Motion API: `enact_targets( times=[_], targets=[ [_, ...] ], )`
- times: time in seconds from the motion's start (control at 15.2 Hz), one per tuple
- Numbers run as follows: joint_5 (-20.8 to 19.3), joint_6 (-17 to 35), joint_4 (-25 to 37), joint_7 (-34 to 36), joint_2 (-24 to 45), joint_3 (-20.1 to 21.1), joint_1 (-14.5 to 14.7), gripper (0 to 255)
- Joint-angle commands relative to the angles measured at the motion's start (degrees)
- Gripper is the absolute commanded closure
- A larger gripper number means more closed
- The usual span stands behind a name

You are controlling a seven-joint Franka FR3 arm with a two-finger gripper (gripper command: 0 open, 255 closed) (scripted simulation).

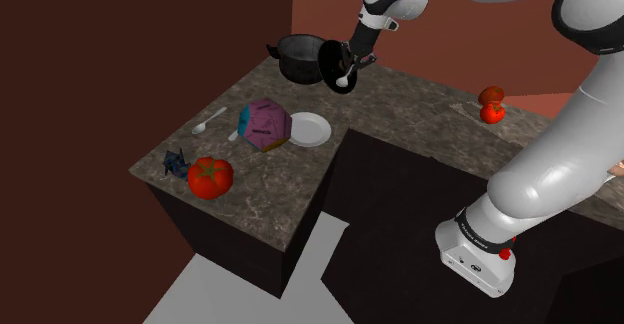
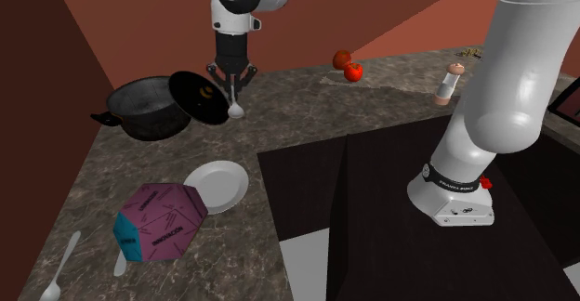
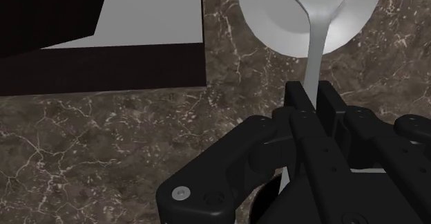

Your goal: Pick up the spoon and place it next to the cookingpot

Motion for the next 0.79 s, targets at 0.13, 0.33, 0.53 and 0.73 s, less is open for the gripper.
enact_targets(
  times=[0.13,0.33,0.53,0.73],
  targets=[
    [-0.31,-2.54,4.87,-4.03,3.21,-1.88,-2.57,255],
    [-0.56,-4.62,9.39,-6.91,6.28,-3.18,-4.51,255],
    [-0.80,-6.98,14.68,-9.58,9.80,-4.35,-6.43,255],
    [-1.03,-9.70,20.87,-12.04,13.83,-5.36,-8.31,255]
  ],
)
